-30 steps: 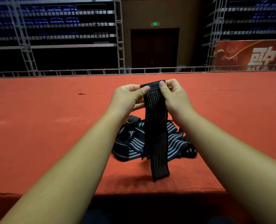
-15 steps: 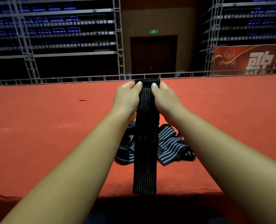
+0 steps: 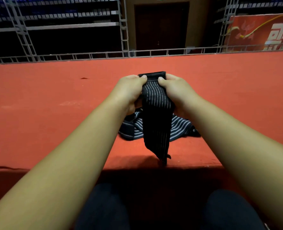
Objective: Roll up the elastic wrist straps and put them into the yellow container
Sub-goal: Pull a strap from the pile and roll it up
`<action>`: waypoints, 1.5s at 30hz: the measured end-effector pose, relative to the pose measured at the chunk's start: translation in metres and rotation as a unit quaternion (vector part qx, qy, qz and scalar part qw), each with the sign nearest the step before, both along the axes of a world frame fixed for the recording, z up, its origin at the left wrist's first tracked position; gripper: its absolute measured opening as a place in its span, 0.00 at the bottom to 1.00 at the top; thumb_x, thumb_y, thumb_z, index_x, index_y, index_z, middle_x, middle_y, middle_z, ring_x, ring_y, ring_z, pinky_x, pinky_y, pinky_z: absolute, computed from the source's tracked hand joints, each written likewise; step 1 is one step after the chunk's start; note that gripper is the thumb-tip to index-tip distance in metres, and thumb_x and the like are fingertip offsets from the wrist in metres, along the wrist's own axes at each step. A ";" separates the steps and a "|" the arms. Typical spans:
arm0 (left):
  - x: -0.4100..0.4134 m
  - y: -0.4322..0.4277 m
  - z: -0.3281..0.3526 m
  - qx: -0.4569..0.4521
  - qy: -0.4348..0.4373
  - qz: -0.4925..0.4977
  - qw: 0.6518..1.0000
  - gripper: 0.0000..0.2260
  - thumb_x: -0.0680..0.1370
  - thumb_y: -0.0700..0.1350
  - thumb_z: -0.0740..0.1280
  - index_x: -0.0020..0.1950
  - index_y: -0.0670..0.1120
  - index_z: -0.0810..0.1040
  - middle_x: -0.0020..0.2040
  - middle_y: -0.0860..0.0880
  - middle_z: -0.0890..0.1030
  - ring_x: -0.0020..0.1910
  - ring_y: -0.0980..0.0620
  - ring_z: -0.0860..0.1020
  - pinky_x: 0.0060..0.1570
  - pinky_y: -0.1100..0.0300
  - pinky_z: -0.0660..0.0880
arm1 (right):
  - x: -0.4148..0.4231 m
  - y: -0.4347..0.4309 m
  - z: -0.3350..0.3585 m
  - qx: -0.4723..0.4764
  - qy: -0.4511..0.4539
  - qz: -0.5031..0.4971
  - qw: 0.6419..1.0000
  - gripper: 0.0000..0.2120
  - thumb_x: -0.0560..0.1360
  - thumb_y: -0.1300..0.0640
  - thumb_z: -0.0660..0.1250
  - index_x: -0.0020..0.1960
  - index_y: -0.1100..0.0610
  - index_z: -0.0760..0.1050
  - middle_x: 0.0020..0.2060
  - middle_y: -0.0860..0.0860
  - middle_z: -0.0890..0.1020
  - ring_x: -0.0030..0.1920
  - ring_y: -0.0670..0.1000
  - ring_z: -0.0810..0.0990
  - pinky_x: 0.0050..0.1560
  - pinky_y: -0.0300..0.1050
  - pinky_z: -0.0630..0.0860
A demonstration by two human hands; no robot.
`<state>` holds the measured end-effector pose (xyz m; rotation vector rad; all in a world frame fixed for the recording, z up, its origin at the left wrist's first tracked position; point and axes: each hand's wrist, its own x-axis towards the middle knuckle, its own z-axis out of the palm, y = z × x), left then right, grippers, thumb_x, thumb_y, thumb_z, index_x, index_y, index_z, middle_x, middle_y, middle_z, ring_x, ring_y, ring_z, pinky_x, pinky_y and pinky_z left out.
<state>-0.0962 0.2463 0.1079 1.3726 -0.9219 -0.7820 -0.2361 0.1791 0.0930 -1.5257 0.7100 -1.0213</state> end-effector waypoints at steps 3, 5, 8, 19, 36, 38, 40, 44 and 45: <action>0.003 -0.005 -0.024 0.037 0.042 -0.009 0.998 0.09 0.89 0.46 0.64 0.49 0.49 0.75 0.34 0.51 0.76 0.20 0.58 0.74 0.19 0.67 0.68 | 0.005 -0.010 -0.022 0.067 0.011 0.009 0.998 0.12 0.89 0.58 0.60 0.63 0.56 0.82 0.52 0.58 0.89 0.46 0.55 0.88 0.47 0.51 0.84; 0.007 -0.013 -0.043 0.054 0.052 -0.010 0.997 0.09 0.89 0.46 0.63 0.49 0.49 0.74 0.33 0.51 0.75 0.20 0.58 0.72 0.18 0.67 0.67 | 0.010 -0.017 -0.041 0.100 0.029 0.013 0.994 0.12 0.88 0.58 0.60 0.64 0.57 0.82 0.53 0.58 0.88 0.46 0.54 0.88 0.46 0.49 0.84; 0.015 -0.028 -0.075 0.072 0.044 -0.006 0.996 0.09 0.89 0.47 0.62 0.50 0.49 0.75 0.36 0.50 0.76 0.22 0.58 0.75 0.19 0.66 0.69 | 0.017 -0.030 -0.072 0.112 0.063 0.000 0.992 0.12 0.88 0.55 0.62 0.63 0.54 0.83 0.56 0.57 0.89 0.53 0.57 0.89 0.53 0.55 0.85; 0.048 -0.088 -0.183 0.081 -0.037 0.010 0.996 0.06 0.84 0.54 0.71 0.57 0.54 0.83 0.46 0.51 0.81 0.37 0.51 0.78 0.32 0.56 0.78 | 0.042 -0.090 -0.188 -0.015 0.176 -0.071 0.982 0.10 0.85 0.52 0.65 0.61 0.50 0.84 0.53 0.47 0.89 0.56 0.49 0.87 0.65 0.58 0.81; 0.083 -0.123 -0.229 -0.019 -0.070 0.060 0.996 0.05 0.81 0.46 0.73 0.52 0.54 0.88 0.47 0.51 0.88 0.47 0.54 0.84 0.55 0.47 0.81 | 0.073 -0.109 -0.210 0.086 0.105 -0.066 0.989 0.14 0.84 0.49 0.66 0.50 0.57 0.84 0.46 0.51 0.89 0.47 0.50 0.87 0.54 0.57 0.81; 0.084 -0.123 -0.229 -0.014 -0.055 0.050 0.997 0.04 0.80 0.46 0.74 0.52 0.54 0.89 0.47 0.51 0.88 0.47 0.52 0.85 0.56 0.42 0.82 | 0.072 -0.111 -0.211 0.092 0.113 -0.067 0.987 0.19 0.85 0.43 0.65 0.51 0.56 0.86 0.46 0.49 0.90 0.48 0.47 0.88 0.55 0.52 0.81; 0.083 -0.120 -0.230 -0.007 -0.058 0.041 0.997 0.05 0.80 0.47 0.74 0.52 0.54 0.89 0.47 0.50 0.89 0.47 0.51 0.85 0.55 0.43 0.82 | 0.071 -0.112 -0.211 0.073 0.128 -0.066 0.987 0.20 0.86 0.40 0.62 0.52 0.52 0.87 0.47 0.48 0.90 0.49 0.48 0.88 0.54 0.49 0.82; 0.084 -0.117 -0.228 -0.002 -0.028 0.029 0.999 0.06 0.80 0.44 0.74 0.53 0.53 0.89 0.47 0.50 0.88 0.45 0.52 0.83 0.53 0.47 0.82 | 0.072 -0.112 -0.217 0.055 0.115 -0.060 0.990 0.18 0.84 0.41 0.63 0.57 0.50 0.87 0.50 0.51 0.90 0.54 0.54 0.88 0.64 0.64 0.81; 0.084 -0.116 -0.227 -0.001 -0.009 0.022 1.000 0.06 0.80 0.43 0.74 0.53 0.52 0.89 0.48 0.50 0.87 0.46 0.51 0.83 0.54 0.46 0.82 | 0.072 -0.112 -0.216 0.056 0.109 -0.061 0.991 0.15 0.85 0.44 0.64 0.58 0.49 0.87 0.51 0.48 0.90 0.55 0.51 0.88 0.66 0.62 0.81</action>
